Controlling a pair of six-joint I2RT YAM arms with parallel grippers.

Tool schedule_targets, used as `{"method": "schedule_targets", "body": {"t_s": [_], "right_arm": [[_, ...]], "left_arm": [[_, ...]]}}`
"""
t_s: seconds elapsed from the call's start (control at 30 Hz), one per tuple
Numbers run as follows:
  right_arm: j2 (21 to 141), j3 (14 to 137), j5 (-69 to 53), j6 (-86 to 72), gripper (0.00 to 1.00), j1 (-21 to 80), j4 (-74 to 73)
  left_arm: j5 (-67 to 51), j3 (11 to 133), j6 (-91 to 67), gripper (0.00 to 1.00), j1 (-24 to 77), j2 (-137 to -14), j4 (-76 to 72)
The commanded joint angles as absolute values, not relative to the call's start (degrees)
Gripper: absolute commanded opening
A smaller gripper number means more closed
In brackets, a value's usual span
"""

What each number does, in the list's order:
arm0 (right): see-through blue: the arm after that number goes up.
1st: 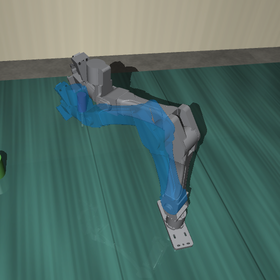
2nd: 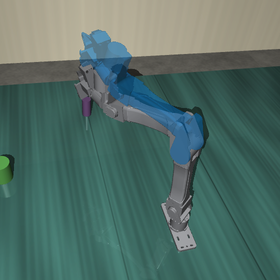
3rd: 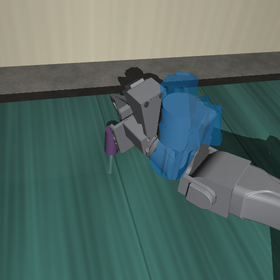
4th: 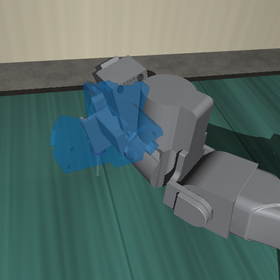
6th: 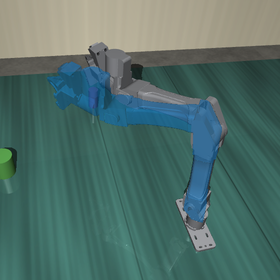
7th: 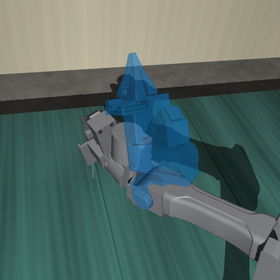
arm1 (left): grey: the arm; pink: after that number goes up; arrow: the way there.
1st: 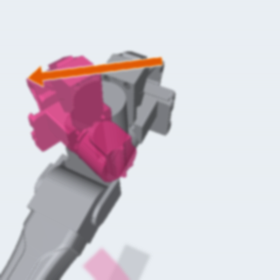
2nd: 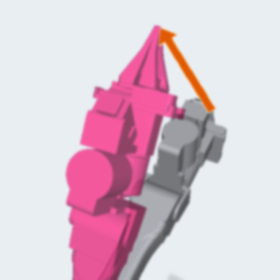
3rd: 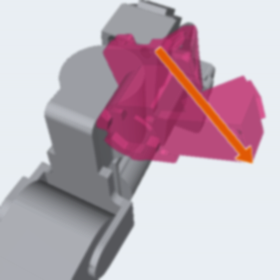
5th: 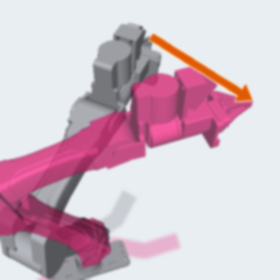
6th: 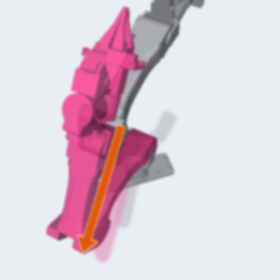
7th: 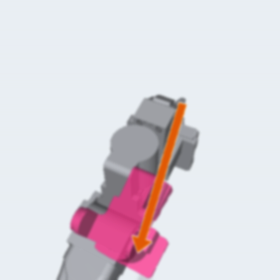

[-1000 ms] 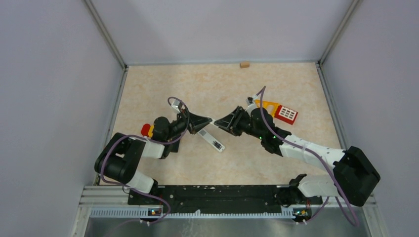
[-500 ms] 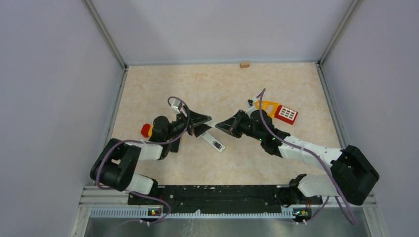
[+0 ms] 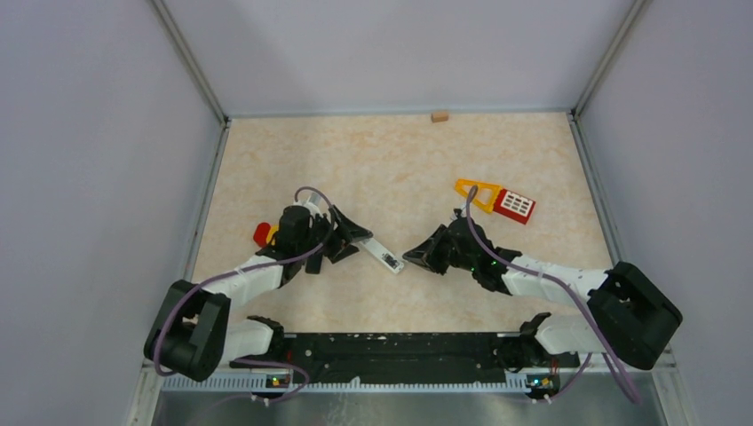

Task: Load the batteries into the remote control

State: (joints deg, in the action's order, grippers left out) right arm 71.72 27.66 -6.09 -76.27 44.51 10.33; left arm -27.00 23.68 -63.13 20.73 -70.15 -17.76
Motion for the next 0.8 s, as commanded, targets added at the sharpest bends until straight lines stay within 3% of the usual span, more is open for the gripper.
{"method": "schedule_targets", "body": {"t_s": [0.0, 0.4, 0.77], "right_arm": [[73.18, 28.18, -5.99, -78.0, 0.0, 46.03, 18.02], [79.61, 29.75, -4.75, -81.28, 0.0, 47.98, 23.95], [81.61, 29.89, -3.79, -82.12, 0.0, 48.22, 26.59]], "left_arm": [[-26.82, 24.73, -59.11, 0.72, 20.82, -71.63, -14.02], [-27.73, 23.97, -59.41, 0.57, 20.8, -76.42, -17.13], [-28.48, 23.39, -59.24, 0.54, 20.83, -77.06, -17.74]]}}
